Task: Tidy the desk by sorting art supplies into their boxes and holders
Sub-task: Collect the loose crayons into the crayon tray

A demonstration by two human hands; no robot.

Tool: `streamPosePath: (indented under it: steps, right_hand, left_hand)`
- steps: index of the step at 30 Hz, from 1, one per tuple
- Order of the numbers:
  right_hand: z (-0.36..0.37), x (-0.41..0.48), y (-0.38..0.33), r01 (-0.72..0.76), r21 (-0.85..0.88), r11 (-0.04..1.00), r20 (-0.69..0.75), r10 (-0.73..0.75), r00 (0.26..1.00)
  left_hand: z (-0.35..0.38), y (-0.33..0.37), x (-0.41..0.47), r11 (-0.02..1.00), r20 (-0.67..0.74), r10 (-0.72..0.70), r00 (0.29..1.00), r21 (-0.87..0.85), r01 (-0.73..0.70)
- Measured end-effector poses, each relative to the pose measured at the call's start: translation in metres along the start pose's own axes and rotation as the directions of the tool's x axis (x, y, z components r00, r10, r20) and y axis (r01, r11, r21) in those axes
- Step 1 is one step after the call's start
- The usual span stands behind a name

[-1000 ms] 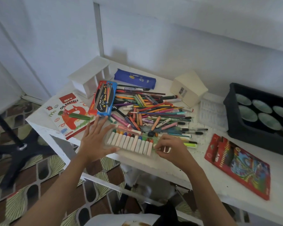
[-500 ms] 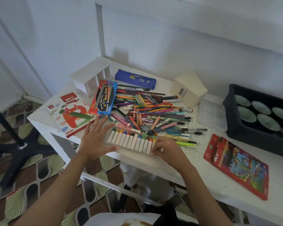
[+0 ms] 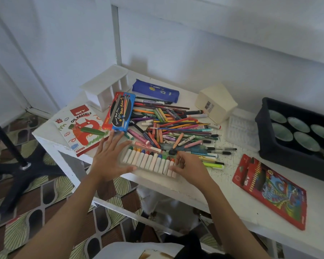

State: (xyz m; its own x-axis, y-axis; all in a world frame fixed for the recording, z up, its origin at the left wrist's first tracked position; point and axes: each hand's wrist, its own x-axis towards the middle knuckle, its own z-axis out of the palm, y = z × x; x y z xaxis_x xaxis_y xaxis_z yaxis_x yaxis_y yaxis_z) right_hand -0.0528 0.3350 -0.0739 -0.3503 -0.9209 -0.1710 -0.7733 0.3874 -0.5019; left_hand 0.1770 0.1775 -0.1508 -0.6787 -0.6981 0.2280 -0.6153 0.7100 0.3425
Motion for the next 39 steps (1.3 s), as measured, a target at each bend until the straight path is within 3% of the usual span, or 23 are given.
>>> streamPosePath:
  steps: [7,11,15,22,26,31,36,39]
  right_hand:
    - [0.014,0.013,-0.013,-0.026,-0.086,0.996,0.0,0.027,1.0]
    - [0.019,0.014,-0.009,0.126,-0.197,0.972,-0.041,-0.137,0.99]
    - [0.023,0.011,-0.005,0.274,-0.405,0.872,0.075,-0.267,0.961]
    - [0.033,0.014,-0.006,0.289,-0.496,0.819,-0.01,-0.338,0.941]
    - [0.037,0.017,-0.007,0.276,-0.481,0.832,-0.096,-0.363,0.927]
    - [0.029,0.021,-0.005,0.293,-0.333,0.896,-0.051,-0.327,0.944]
    - [0.009,0.024,0.002,0.309,-0.222,0.925,-0.059,-0.329,0.943]
    - [-0.006,0.028,0.011,0.258,-0.158,0.953,-0.12,-0.278,0.953]
  left_hand:
    - [-0.002,0.001,0.0,1.0,0.004,-0.002,1.0,0.002,0.002]
    - [-0.003,0.001,0.0,1.0,0.024,-0.007,1.0,0.009,0.007]
    - [-0.003,0.001,0.0,1.0,0.04,-0.006,0.999,0.007,0.005]
    - [-0.001,-0.006,-0.006,0.998,0.06,0.062,0.996,0.019,-0.063]
    - [-0.002,-0.006,-0.007,0.997,0.032,0.061,0.998,-0.043,-0.06]
    - [-0.004,-0.003,-0.006,0.989,-0.012,0.034,0.999,-0.142,-0.035]
    - [-0.012,0.006,0.0,0.875,-0.124,-0.188,0.974,-0.471,0.108]
    - [-0.017,0.005,0.016,0.874,-0.252,-0.264,0.931,-0.471,0.12]
